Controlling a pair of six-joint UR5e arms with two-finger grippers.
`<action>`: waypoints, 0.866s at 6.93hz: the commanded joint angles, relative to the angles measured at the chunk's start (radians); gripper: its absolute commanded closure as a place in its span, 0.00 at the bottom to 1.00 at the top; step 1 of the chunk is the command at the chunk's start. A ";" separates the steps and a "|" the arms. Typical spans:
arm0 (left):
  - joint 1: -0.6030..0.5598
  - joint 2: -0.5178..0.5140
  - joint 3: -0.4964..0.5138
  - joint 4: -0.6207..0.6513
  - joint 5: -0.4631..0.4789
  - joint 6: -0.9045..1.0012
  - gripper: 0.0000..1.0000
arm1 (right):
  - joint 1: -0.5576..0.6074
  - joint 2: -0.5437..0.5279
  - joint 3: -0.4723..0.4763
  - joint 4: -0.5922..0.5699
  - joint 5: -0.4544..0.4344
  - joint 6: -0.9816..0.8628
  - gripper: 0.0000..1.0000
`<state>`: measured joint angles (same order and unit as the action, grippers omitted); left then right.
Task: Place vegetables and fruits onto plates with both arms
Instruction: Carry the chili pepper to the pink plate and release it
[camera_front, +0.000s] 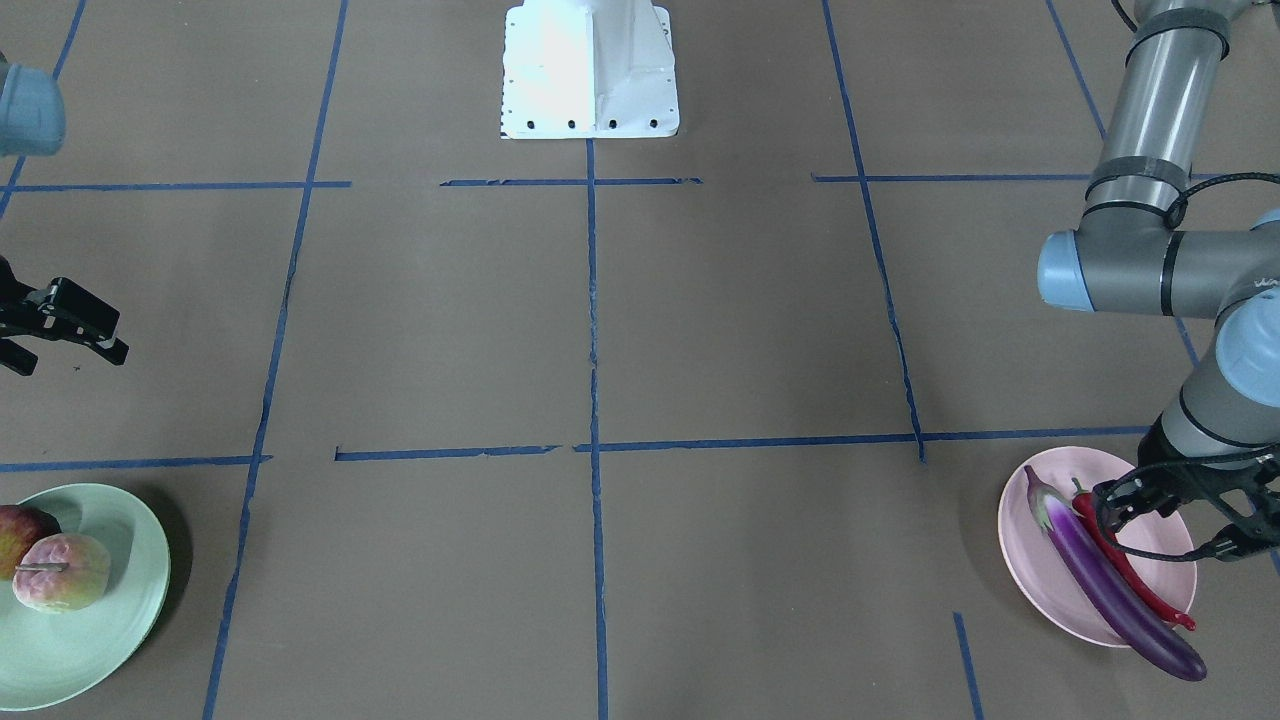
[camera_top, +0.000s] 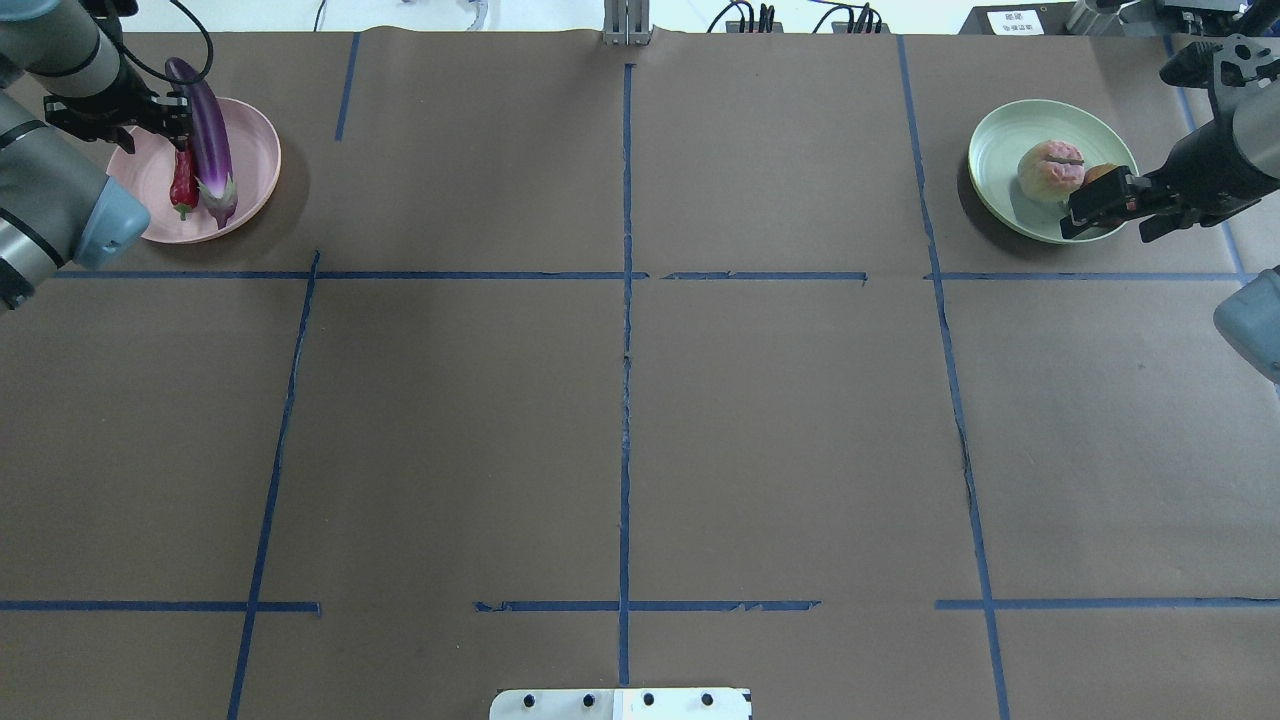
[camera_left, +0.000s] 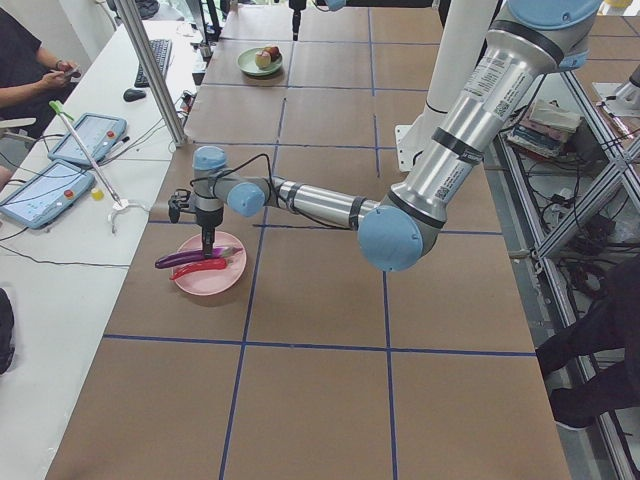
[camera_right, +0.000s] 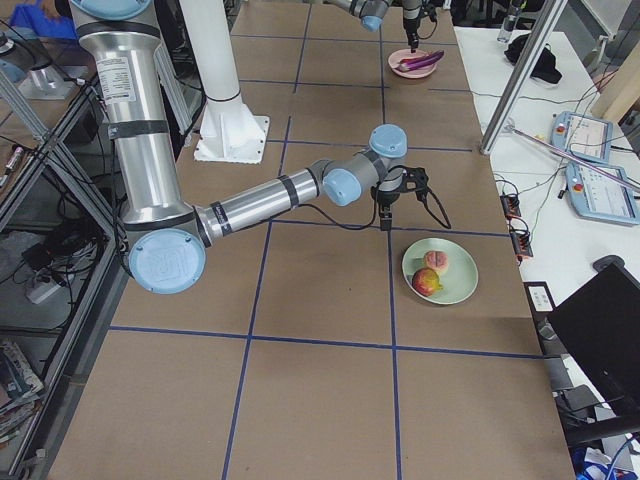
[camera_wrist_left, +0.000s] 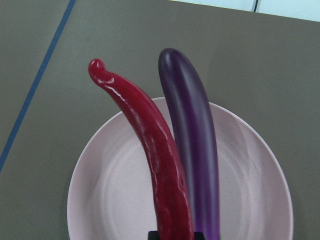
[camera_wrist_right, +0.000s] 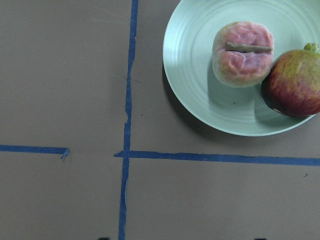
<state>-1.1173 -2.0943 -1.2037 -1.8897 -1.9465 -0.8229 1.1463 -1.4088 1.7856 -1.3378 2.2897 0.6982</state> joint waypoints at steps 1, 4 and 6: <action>-0.004 0.007 -0.007 -0.003 -0.014 0.018 0.00 | 0.001 -0.001 0.009 0.000 -0.003 0.012 0.00; -0.144 0.142 -0.141 0.013 -0.209 0.385 0.00 | 0.022 -0.056 -0.002 -0.026 0.004 -0.018 0.00; -0.318 0.194 -0.194 0.067 -0.400 0.604 0.00 | 0.100 -0.129 -0.003 -0.034 0.017 -0.165 0.00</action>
<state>-1.3383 -1.9257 -1.3632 -1.8619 -2.2514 -0.3526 1.2022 -1.4944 1.7843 -1.3669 2.3013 0.6099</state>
